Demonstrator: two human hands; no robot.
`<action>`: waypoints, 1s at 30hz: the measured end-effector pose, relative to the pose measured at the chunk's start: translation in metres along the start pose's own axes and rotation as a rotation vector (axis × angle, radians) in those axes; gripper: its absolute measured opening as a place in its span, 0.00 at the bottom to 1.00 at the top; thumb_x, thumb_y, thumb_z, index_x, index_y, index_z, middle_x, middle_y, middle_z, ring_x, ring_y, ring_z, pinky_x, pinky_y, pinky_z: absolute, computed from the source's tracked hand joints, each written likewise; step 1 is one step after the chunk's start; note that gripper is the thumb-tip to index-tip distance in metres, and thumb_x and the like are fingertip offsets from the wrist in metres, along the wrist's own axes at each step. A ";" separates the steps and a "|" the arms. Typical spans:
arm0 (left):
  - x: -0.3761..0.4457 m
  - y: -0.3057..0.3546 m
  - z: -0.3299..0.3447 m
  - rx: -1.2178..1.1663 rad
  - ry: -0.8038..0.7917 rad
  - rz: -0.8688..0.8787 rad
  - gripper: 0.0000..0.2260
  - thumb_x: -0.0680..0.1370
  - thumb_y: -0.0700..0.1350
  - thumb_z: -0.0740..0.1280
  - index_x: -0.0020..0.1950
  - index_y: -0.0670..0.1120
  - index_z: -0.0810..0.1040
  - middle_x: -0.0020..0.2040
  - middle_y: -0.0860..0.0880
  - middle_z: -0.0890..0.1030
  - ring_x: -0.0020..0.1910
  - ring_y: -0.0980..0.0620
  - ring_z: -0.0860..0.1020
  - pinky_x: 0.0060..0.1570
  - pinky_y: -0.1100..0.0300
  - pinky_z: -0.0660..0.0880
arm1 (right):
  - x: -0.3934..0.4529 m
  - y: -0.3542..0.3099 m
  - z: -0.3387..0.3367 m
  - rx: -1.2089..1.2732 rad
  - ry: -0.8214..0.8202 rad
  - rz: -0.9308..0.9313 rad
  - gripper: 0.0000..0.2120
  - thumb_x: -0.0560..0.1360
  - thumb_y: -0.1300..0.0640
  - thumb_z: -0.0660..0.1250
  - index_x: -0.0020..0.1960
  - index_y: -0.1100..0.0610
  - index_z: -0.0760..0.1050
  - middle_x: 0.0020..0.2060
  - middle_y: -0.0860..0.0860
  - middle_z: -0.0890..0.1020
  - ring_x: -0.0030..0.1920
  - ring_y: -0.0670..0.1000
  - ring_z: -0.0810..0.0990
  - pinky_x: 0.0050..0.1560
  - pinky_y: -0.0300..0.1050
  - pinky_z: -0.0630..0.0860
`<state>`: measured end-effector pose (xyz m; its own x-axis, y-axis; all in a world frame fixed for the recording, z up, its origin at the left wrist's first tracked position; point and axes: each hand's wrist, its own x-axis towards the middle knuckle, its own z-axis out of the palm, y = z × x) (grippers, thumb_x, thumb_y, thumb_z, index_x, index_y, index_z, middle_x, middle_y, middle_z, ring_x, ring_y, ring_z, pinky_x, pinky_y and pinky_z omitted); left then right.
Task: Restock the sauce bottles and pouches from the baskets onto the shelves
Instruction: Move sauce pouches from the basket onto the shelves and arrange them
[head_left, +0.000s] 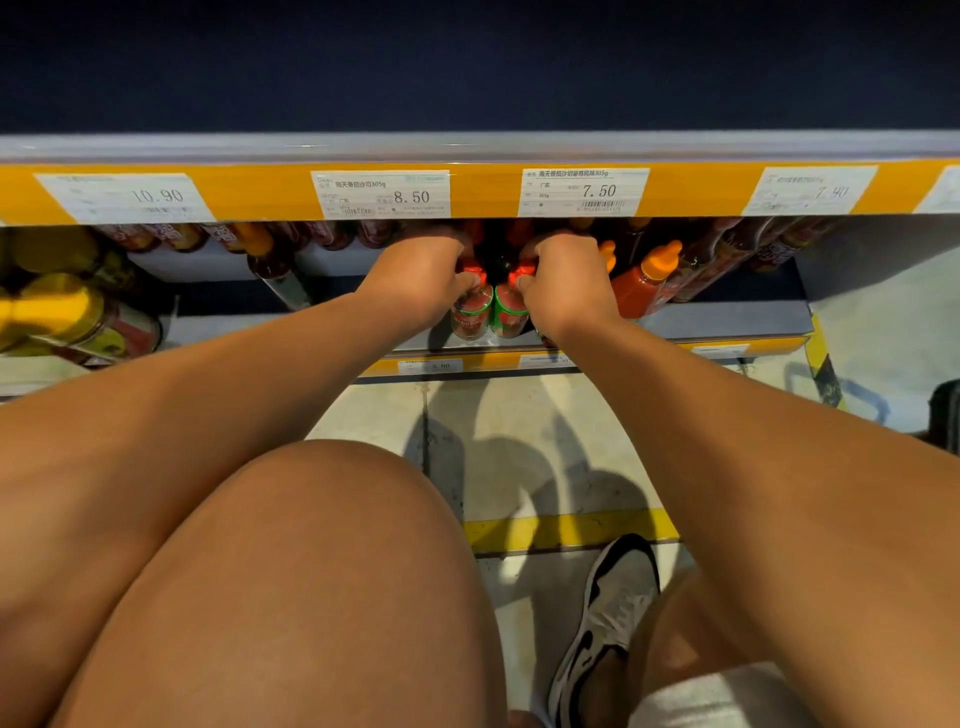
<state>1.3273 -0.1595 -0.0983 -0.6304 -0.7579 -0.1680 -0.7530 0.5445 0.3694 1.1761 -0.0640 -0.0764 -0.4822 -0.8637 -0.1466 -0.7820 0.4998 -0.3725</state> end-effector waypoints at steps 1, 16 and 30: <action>0.000 0.000 -0.001 0.003 -0.001 -0.003 0.13 0.82 0.56 0.66 0.44 0.48 0.76 0.35 0.48 0.75 0.34 0.50 0.74 0.28 0.56 0.61 | 0.000 0.000 0.001 -0.018 0.001 -0.002 0.03 0.81 0.60 0.70 0.50 0.60 0.80 0.45 0.56 0.81 0.47 0.56 0.80 0.49 0.51 0.80; -0.003 0.006 -0.001 -0.042 0.026 0.025 0.14 0.81 0.55 0.69 0.40 0.49 0.74 0.32 0.53 0.70 0.33 0.50 0.73 0.28 0.58 0.59 | -0.004 -0.004 -0.011 -0.019 -0.067 -0.005 0.07 0.80 0.63 0.68 0.57 0.60 0.80 0.47 0.57 0.82 0.46 0.57 0.81 0.50 0.55 0.83; -0.098 0.015 -0.083 -0.018 -0.035 0.196 0.20 0.82 0.55 0.67 0.71 0.47 0.77 0.67 0.47 0.79 0.65 0.47 0.77 0.63 0.52 0.75 | -0.064 -0.011 -0.095 -0.206 -0.398 -0.262 0.27 0.76 0.53 0.73 0.73 0.53 0.73 0.65 0.54 0.78 0.60 0.56 0.78 0.58 0.52 0.78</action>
<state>1.3933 -0.1073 -0.0005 -0.7714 -0.6244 -0.1229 -0.6116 0.6741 0.4141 1.1776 -0.0080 0.0239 -0.1032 -0.8993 -0.4249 -0.9372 0.2311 -0.2613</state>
